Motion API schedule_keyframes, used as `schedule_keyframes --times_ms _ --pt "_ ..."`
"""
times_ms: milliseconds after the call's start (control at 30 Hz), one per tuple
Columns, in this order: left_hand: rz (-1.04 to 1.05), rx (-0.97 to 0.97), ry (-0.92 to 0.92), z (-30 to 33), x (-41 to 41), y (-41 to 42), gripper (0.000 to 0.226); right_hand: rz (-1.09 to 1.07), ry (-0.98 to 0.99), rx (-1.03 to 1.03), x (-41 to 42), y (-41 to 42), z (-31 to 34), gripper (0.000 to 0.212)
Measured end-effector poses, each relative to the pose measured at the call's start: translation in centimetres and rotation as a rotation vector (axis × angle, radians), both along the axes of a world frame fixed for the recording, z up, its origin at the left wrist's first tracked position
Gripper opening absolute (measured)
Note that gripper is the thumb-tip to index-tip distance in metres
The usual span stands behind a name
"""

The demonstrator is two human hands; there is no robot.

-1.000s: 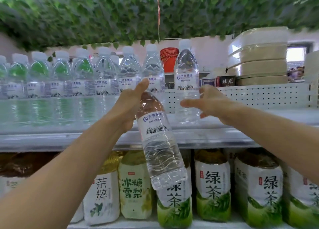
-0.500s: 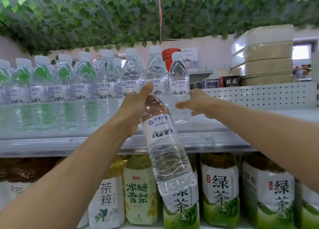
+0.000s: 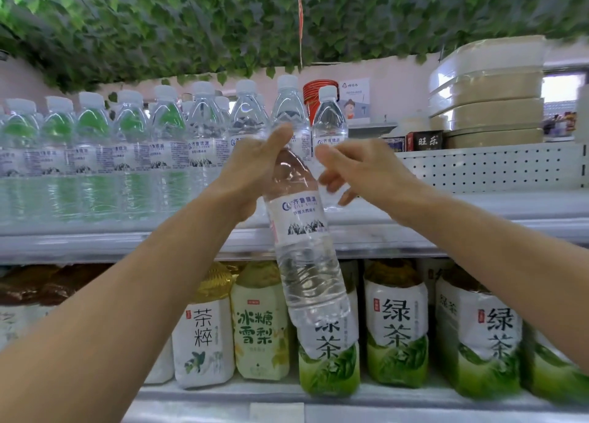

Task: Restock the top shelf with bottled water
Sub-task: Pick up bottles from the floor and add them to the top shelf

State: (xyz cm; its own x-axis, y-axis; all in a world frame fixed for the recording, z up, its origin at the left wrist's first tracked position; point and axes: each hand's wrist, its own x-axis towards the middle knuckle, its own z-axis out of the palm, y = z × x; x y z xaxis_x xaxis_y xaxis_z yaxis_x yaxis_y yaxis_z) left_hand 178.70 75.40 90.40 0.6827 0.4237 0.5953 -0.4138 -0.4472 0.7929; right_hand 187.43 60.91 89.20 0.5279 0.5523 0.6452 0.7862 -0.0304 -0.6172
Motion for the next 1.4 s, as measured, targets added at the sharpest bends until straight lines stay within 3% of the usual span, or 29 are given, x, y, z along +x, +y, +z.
schedule_keyframes --times_ms 100,167,267,433,600,700,767,900,1033,1133,1300,1400 --pt "0.006 -0.006 -0.077 1.2 -0.6 -0.6 0.043 0.234 0.102 -0.321 -3.0 -1.6 -1.4 0.062" --pt "-0.008 -0.036 -0.109 1.9 -0.9 -1.3 0.044 0.253 0.096 -0.387 -3.4 -1.9 -2.2 0.054" --pt "-0.006 -0.021 -0.119 2.4 -0.9 -2.0 0.045 0.223 0.101 -0.285 -3.4 -2.2 -2.3 0.034" --pt "0.051 0.075 -0.072 2.9 -0.9 -2.2 0.056 0.195 0.101 -0.162 -2.8 -2.9 -1.4 0.027" --pt "0.321 0.427 -0.21 3.7 -0.5 -0.5 0.04 0.087 0.108 0.141 -1.1 -2.9 0.8 0.029" --pt "0.503 0.619 -0.18 3.9 0.1 0.8 0.05 -0.045 0.041 0.217 0.9 -2.1 1.8 0.04" --pt "0.56 0.715 -0.093 4.0 0.5 1.0 0.058 -0.109 0.041 0.207 2.3 -1.3 2.0 0.051" --pt "0.641 0.874 0.083 4.6 1.6 1.1 0.077 -0.158 0.07 0.167 4.3 0.2 1.4 0.049" --pt "0.697 0.931 0.206 4.7 2.1 0.8 0.088 -0.188 0.098 0.092 5.5 1.5 0.6 0.066" --pt "0.731 0.96 0.239 5.0 2.2 0.8 0.091 -0.202 0.078 0.042 5.6 1.6 0.7 0.071" --pt "0.742 0.962 0.22 5.7 3.0 1.8 0.096 -0.187 0.087 -0.059 5.2 0.0 0.7 0.057" --pt "0.728 0.908 0.192 5.8 3.4 2.3 0.097 -0.25 0.054 -0.045 5.3 0.1 0.2 0.061"
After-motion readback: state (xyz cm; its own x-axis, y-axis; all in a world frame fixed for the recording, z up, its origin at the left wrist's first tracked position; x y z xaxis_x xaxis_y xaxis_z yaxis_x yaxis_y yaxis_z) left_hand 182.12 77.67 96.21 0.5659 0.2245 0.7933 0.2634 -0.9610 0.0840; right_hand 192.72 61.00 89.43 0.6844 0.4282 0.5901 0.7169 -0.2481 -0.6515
